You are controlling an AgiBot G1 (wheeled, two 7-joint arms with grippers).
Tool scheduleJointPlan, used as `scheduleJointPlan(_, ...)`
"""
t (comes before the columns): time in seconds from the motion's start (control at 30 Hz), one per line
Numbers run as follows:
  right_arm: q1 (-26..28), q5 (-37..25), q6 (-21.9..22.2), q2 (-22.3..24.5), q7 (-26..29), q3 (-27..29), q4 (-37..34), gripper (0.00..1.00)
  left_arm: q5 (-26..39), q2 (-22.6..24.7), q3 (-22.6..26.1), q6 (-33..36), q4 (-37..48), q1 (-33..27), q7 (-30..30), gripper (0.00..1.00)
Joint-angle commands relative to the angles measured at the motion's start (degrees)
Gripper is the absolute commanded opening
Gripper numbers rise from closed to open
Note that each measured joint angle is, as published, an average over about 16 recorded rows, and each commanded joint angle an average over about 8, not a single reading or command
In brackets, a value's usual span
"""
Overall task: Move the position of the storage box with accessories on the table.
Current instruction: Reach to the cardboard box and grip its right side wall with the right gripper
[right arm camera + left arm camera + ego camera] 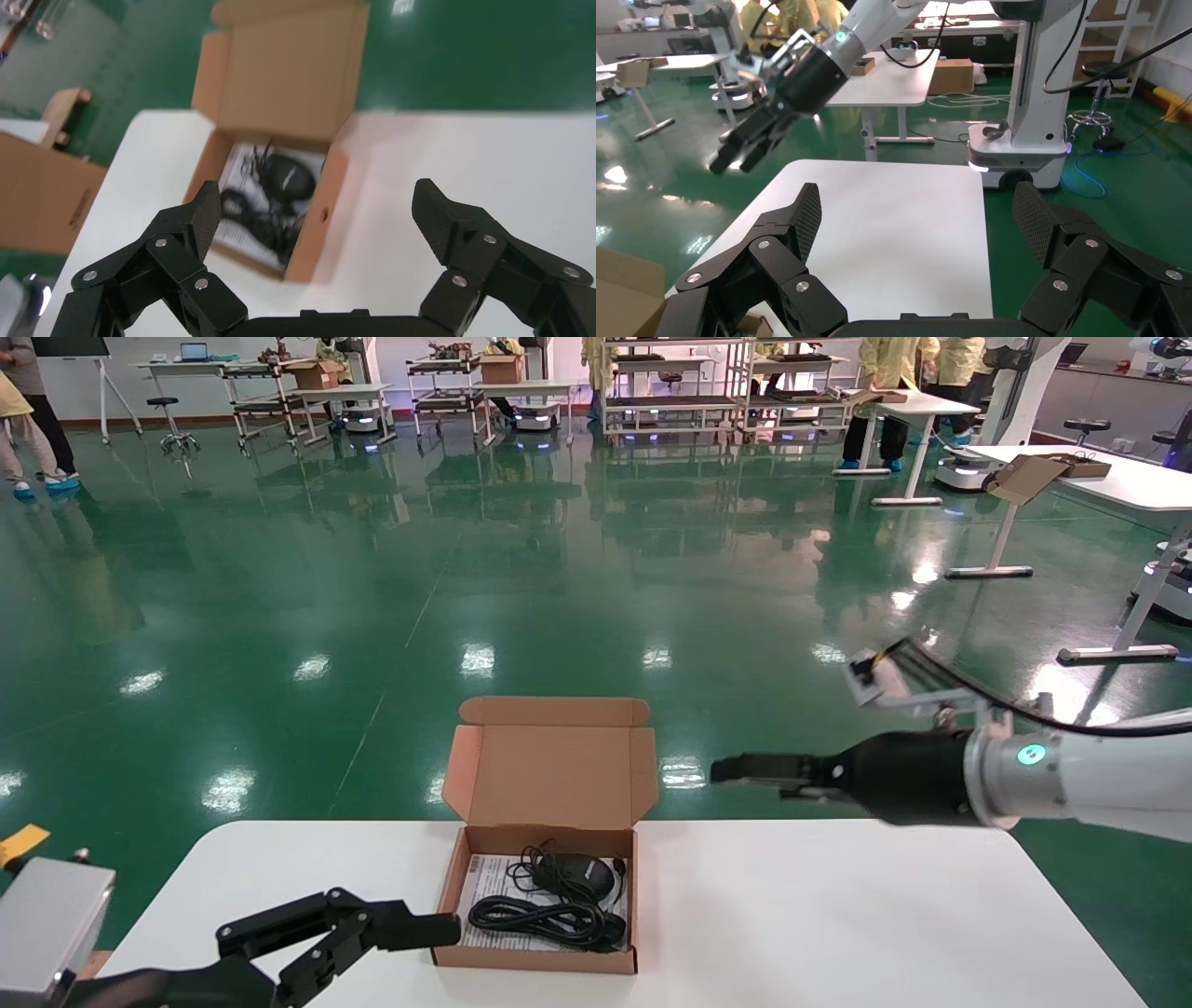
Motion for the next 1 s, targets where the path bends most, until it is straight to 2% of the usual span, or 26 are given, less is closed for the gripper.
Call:
scheduleJointPlan(0.03, -0.17, -0.51, -0.62, -0.59, 1.89, -0.32, -0.27, 1.0, 0.0, 0.0, 0.0, 0.0, 0.0, 0.0, 0.0, 1.0)
scheduleJointPlan(0.27, -1.53, -2.1, 2.59, -3.19, 3.56, -1.42, 0.79, 1.0, 0.0, 0.0, 0.0, 0.0, 0.0, 0.0, 0.0, 1.0)
scheduleJointPlan(0.6, -4.98, -3.51, 12.46, -7.99, 5.67, -2.44, 2.53, 1.0, 0.0, 0.0, 0.0, 0.0, 0.0, 0.0, 0.0, 1.0)
scheduleJointPlan(1.0, -13.01, -3.27, 20.32, -9.39, 10.83, -3.89, 12.58, 1.0, 0.0, 0.0, 0.01, 0.0, 0.0, 0.0, 0.0, 1.0)
